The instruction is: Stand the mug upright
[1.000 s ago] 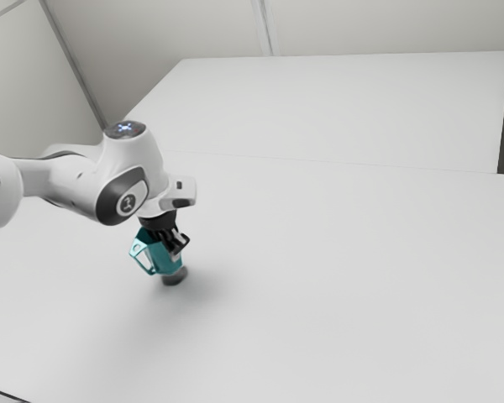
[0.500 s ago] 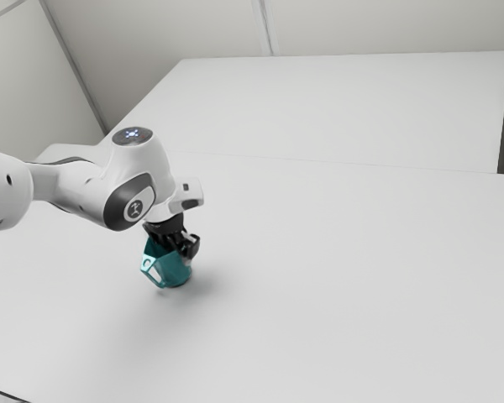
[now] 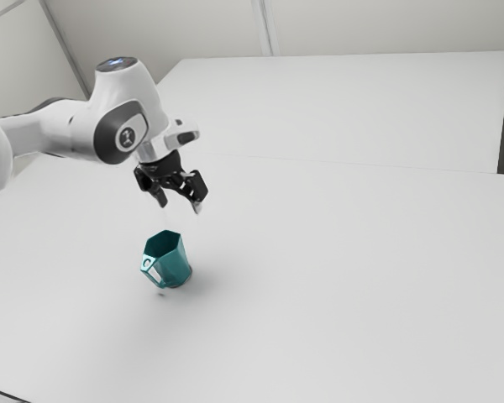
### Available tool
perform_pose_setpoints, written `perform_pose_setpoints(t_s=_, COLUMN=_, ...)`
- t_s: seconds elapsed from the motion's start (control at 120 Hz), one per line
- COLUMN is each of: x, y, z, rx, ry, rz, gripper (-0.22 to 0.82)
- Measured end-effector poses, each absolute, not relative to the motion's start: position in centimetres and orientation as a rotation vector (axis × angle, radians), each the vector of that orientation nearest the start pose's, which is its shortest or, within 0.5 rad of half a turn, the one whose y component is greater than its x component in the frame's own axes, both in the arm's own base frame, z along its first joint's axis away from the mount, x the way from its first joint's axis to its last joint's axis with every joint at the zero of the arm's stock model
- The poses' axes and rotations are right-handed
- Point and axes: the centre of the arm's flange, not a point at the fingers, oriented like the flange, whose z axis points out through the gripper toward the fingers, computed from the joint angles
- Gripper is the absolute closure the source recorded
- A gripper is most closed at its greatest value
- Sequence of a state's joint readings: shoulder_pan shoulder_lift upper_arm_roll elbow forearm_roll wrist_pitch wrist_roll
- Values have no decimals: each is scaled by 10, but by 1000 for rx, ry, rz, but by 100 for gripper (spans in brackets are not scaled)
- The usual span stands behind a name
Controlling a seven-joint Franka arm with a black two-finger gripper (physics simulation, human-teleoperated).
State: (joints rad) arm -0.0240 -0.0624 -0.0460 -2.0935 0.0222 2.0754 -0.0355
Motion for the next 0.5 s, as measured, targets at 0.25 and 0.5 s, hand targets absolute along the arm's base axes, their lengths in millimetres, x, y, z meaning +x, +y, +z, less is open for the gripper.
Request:
perform_pose_setpoints(t_s=0.25, x=541, y=-37, z=527, rx=-3132, ry=30, rz=3, gripper=1)
perform_pose_setpoints(t_s=0.5, x=539, y=-33, z=602, rx=-3125, ry=4, rz=11, gripper=0)
